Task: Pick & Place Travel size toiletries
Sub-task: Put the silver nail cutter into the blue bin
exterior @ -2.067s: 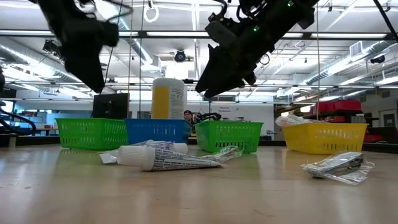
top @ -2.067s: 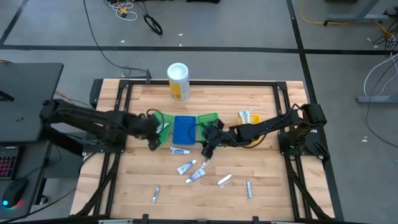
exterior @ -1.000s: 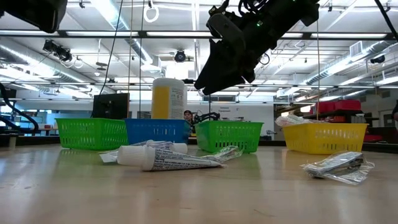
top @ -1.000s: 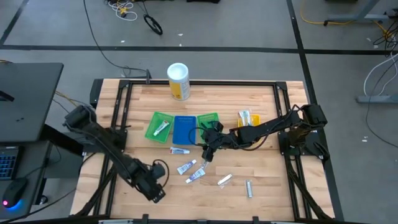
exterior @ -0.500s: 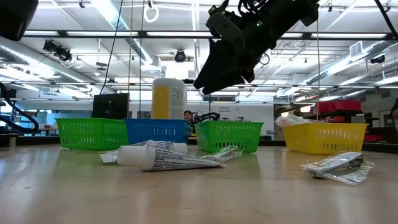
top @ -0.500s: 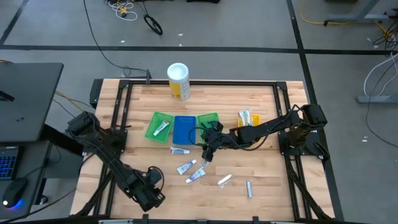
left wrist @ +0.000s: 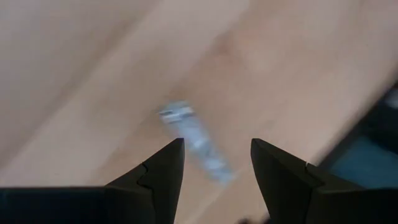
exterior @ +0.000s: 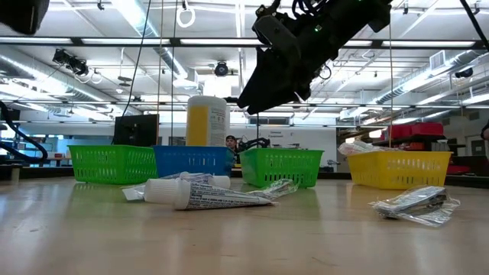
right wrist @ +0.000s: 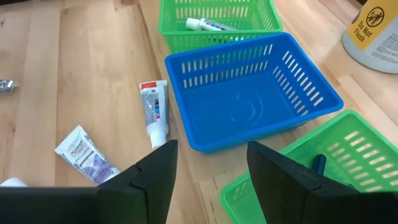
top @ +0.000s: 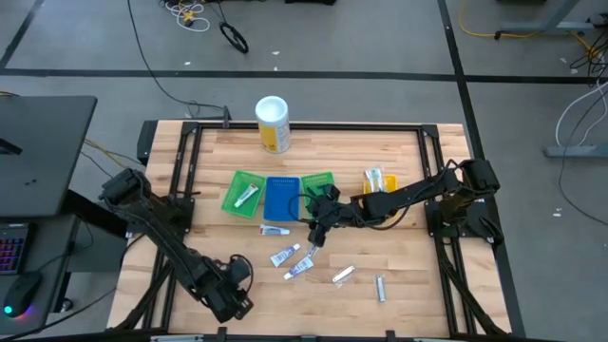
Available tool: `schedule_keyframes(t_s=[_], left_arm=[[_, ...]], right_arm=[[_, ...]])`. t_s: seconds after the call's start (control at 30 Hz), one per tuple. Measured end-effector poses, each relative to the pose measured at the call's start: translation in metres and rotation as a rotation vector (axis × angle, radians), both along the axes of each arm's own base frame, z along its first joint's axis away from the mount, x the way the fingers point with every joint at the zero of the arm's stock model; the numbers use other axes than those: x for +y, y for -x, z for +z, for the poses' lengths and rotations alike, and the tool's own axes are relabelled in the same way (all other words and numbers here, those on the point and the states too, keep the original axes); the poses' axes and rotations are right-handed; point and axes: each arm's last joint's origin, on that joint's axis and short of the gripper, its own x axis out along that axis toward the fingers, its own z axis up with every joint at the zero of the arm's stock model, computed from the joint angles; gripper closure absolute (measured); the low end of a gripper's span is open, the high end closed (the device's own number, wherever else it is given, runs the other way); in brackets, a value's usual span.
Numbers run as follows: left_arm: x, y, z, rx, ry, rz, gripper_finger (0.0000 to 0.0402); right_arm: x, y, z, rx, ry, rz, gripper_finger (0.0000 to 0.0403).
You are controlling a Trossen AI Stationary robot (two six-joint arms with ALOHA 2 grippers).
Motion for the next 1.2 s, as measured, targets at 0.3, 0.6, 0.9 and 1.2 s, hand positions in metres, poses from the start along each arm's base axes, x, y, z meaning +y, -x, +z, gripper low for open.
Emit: schedule_keyframes(t_s=[0.3,0.6,0.9,1.2], left_arm=[[-0.008,0.002,-0.005,0.002,0.045,0.062,0.0207],[-0.022,-0.001,-0.043,0.108,0.011,0.094,0.0207],[-0.017,0.0,-0.045,0.098,-0.044,0.106,0.0222],[-0.014,0.001,-0.046,0.112,-0.072,0.087,0.03]], right_arm=[[0.003,-0.001,0.001,-0.02,-0.011,0.003,0.0199],[0.006,0.0,0.002,-0.024,-0.012,0.012,0.0199],[0.006,-0.001,0.002,-0.024,-0.012,0.012,0.0199],[0.006,0.0,0.002,-0.024,-0.011,0.012,0.0199]])
